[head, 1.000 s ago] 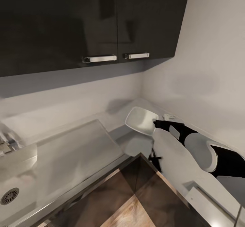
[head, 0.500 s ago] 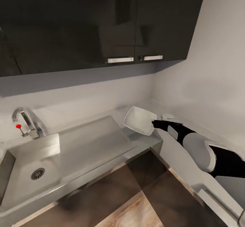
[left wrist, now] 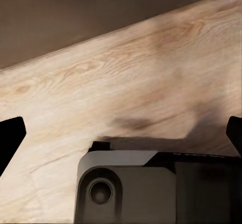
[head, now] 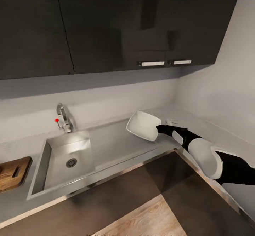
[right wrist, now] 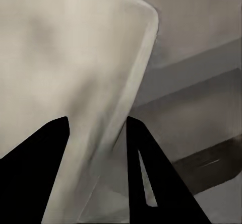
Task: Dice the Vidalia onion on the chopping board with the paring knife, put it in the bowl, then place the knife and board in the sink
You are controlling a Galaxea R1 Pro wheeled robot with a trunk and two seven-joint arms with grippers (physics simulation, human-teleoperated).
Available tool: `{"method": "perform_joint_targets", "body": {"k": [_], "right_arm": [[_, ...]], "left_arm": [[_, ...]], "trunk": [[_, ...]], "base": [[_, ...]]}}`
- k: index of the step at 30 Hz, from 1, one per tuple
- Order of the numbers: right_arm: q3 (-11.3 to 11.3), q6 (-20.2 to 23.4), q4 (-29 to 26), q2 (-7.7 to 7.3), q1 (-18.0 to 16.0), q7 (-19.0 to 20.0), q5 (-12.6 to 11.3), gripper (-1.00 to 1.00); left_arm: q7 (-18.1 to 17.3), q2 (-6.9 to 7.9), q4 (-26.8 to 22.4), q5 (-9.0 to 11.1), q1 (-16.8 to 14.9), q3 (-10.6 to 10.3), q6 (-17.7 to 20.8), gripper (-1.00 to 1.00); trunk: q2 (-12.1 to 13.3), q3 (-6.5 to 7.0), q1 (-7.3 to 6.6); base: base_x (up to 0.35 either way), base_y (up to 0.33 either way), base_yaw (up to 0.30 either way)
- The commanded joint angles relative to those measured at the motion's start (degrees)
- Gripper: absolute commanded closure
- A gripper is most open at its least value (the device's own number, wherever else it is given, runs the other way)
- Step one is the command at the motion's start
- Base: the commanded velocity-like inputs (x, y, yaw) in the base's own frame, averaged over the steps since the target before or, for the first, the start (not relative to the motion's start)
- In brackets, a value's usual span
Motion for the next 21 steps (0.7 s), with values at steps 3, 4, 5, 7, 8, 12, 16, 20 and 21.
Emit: {"method": "perform_joint_targets", "body": {"k": [3,4,5,7,8,12,16,20,21], "right_arm": [[-0.7,0.3,-0.1,0.06,0.0,0.2,0.6,1.0],[-0.6,0.3,-0.1,0.07,0.0,0.1,0.6,1.0],[-0.6,0.3,-0.1,0.07,0.0,0.1,0.6,1.0],[-0.7,0.4,-0.1,0.08,0.0,0.0,0.6,1.0],[-0.7,0.4,-0.1,0.08,0.0,0.0,0.6,1.0],[-0.7,0.4,-0.1,0.08,0.0,0.0,0.6,1.0],[-0.7,0.4,-0.1,0.08,0.0,0.0,0.6,1.0],[-0.7,0.4,-0.1,0.08,0.0,0.0,0.7,1.0],[-0.7,0.4,-0.1,0.08,0.0,0.0,0.7,1.0]], "left_arm": [[0.2,0.02,0.1,0.6,-0.1,-0.5,-0.2,-1.0],[0.2,0.02,0.1,0.6,-0.1,-0.5,-0.2,-1.0],[0.2,0.02,0.1,0.5,-0.1,-0.5,-0.2,-1.0],[0.2,0.02,0.1,0.5,-0.1,-0.5,-0.2,-1.0],[0.2,0.02,0.1,0.5,0.0,-0.5,-0.2,-1.0],[0.2,0.02,0.1,0.5,-0.1,-0.5,-0.2,-1.0],[0.2,0.02,0.1,0.6,-0.1,-0.5,-0.2,-1.0],[0.2,0.02,0.1,0.5,-0.1,-0.5,-0.2,-1.0],[0.2,0.02,0.1,0.5,-0.1,-0.5,-0.2,-1.0]], "trunk": [[-0.1,0.09,0.01],[-0.1,0.16,0.01],[-0.1,0.23,0.01],[-0.1,0.34,0.01],[-0.1,0.36,0.01],[-0.1,0.41,0.01],[-0.1,0.42,0.01],[-0.1,0.42,0.01],[-0.1,0.42,0.01]], "base": [[-0.217,0.24,0.213],[-0.217,0.239,0.213],[-0.217,0.238,0.213],[-0.217,0.234,0.192],[-0.217,0.226,0.102],[-0.217,0.219,0.044],[-0.217,0.215,0.012],[-0.217,0.219,0.046],[-0.216,0.232,0.037]]}}
